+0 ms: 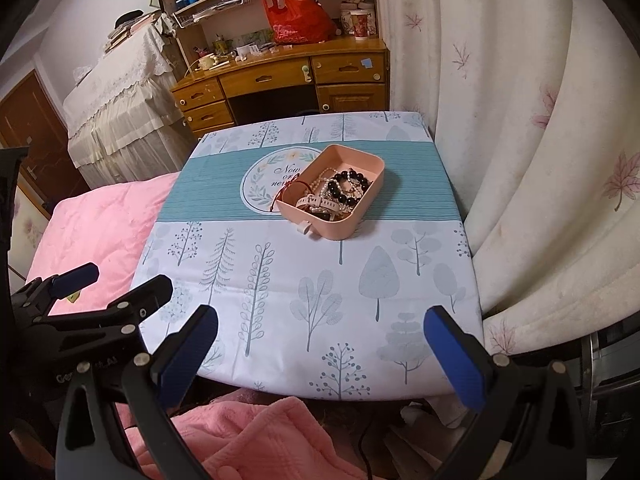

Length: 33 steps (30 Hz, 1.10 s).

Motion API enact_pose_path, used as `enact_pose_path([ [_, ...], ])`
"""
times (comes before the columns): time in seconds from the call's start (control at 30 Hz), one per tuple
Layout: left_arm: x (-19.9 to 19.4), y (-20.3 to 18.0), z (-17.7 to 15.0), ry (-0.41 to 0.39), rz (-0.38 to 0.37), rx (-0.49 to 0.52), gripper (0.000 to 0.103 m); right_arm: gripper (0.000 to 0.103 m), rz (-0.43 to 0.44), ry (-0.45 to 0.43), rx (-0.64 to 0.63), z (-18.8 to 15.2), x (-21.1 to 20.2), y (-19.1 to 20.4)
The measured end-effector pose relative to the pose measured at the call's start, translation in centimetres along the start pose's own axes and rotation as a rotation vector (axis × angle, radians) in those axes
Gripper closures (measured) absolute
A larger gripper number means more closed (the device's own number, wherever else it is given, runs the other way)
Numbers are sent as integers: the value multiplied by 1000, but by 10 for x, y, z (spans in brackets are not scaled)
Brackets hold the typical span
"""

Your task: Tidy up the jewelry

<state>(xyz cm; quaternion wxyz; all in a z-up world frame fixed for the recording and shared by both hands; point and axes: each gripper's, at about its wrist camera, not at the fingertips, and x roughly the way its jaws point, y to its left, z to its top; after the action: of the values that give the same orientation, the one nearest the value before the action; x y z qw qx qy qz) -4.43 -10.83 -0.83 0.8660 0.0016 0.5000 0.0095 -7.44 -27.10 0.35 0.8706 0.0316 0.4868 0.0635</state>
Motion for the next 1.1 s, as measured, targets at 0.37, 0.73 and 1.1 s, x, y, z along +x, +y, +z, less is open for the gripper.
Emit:
enact_pose_path([
  [0.37,-2,3,0,-8,4,-16,1,0,-12,11,-9,0,5,-1],
  [0.73,0,2,2,-5,12,-27,1,0,-23,19,-33,4,8,-4],
  [1.1,1,-3,5,1,29,-27,1,0,-22,26,-32,5,11,-6],
])
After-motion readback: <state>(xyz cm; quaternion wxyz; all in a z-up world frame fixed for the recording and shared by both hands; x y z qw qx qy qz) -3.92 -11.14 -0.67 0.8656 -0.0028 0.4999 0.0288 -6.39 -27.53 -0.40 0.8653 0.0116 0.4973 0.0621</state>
